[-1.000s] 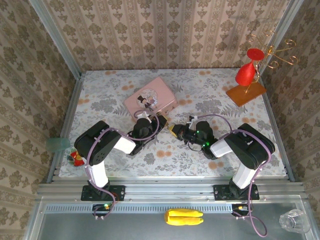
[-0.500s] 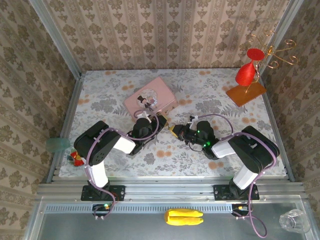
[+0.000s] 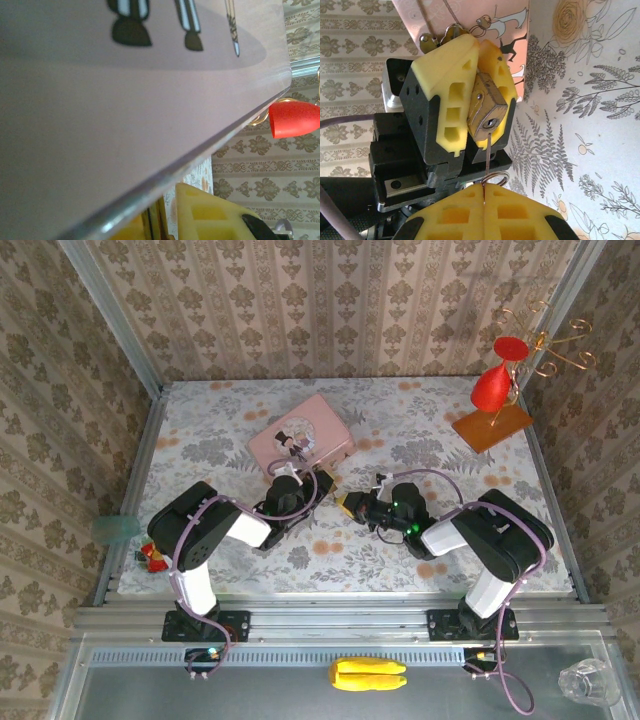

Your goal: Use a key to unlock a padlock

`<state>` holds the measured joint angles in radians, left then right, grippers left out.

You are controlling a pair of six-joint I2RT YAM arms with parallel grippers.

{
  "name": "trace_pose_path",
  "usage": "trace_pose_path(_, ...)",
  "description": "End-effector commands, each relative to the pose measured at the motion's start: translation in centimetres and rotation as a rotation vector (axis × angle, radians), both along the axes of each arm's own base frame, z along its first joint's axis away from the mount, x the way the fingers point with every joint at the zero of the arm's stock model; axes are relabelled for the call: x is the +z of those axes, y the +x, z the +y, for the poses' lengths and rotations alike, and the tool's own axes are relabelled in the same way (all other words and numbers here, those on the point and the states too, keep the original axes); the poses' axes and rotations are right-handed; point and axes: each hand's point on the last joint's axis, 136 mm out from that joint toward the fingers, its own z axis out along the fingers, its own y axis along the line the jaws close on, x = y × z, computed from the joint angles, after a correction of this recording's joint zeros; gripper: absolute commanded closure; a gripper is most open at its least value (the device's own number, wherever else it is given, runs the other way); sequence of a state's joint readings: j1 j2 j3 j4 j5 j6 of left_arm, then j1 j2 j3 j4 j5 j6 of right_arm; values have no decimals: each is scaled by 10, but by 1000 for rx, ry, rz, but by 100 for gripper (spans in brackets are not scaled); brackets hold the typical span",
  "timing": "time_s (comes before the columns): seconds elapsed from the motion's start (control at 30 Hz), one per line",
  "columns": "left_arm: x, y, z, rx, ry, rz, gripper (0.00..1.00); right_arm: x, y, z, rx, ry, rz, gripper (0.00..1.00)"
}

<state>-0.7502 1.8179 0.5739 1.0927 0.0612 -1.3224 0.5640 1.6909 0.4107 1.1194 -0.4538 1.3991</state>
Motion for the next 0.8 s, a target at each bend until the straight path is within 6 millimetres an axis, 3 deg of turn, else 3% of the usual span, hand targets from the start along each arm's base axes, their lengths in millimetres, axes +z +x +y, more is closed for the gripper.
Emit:
trace_pose_path(0.0, 12, -6, -13, -64, -114, 75, 100, 9, 1, 8, 27, 25, -28, 100)
trace_pose_path(0.77, 6, -10, -7, -65, -117, 89, 100, 9, 8, 2, 13, 34, -25, 100)
